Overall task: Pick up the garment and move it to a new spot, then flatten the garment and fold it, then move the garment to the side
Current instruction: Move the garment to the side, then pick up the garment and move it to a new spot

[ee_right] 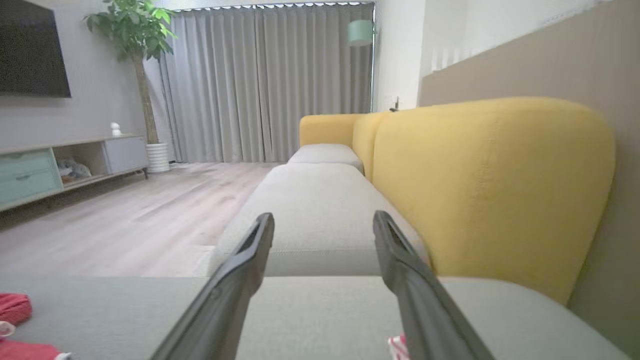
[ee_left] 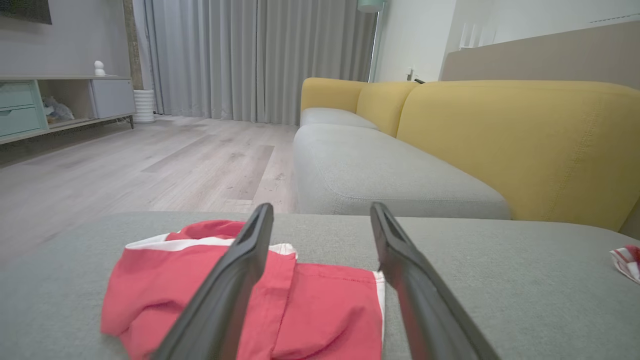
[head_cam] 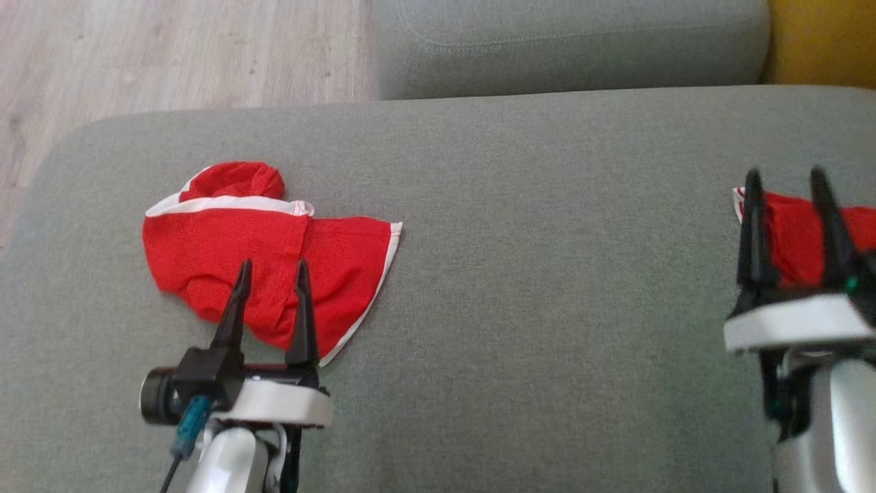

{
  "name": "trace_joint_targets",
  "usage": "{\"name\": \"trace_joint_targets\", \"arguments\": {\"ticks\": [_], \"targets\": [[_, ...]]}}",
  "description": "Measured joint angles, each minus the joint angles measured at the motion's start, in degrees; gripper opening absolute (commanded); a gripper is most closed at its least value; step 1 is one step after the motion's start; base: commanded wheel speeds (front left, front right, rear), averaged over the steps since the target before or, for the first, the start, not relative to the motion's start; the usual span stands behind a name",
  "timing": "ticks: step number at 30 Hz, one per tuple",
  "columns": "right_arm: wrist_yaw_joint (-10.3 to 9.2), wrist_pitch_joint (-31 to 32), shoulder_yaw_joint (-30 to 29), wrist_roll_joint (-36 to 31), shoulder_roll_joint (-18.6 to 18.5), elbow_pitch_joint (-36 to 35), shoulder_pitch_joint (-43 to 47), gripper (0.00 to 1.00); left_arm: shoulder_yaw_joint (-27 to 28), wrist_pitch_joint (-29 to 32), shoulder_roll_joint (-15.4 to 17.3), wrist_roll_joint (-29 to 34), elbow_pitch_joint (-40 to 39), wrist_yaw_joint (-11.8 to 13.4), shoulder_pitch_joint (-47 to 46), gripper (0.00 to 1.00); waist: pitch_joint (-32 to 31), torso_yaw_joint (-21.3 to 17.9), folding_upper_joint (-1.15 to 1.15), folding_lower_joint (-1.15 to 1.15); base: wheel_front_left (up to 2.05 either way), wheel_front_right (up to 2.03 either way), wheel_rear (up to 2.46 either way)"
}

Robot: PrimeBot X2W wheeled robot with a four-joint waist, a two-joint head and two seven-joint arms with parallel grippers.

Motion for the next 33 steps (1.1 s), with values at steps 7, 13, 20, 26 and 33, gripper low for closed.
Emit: {"name": "trace_joint_targets", "arguments": {"ticks": [7,13,20,26,33], "targets": [[0.0,-6.3,2.8,8.7,0.3,6.4,8.1,1.0,0.4,0.0,0.0,0.0,-0.2,-0.5,2.4,1.0,-0.5,0.4,0.0,0.0,0.0,0.0,0.0],[0.0,-7.8,4.4,9.9,0.3,8.9,10.3,1.0,0.4,0.0,0.0,-0.1,-0.2,-0.5,3.0,1.0,-0.8,0.4,0.0,0.01,0.0,0.0,0.0],[0.0,-8.1,5.6,9.9,0.3,9.1,10.1,1.0,0.1,0.0,0.0,-0.6,-0.2,-0.4,3.6,1.0,-0.6,0.1,0.0,0.02,0.0,0.0,0.0],[0.0,-8.2,5.7,9.9,0.3,8.8,10.0,1.0,0.1,0.0,0.0,-0.6,-0.2,0.0,3.5,1.0,-0.5,0.2,0.0,0.01,0.0,0.0,0.0],[0.0,-8.3,8.6,9.9,0.3,8.4,10.1,1.0,0.1,0.0,0.0,-1.1,0.0,0.1,3.5,1.0,-1.0,2.1,0.0,0.01,0.0,0.0,0.0]]}}
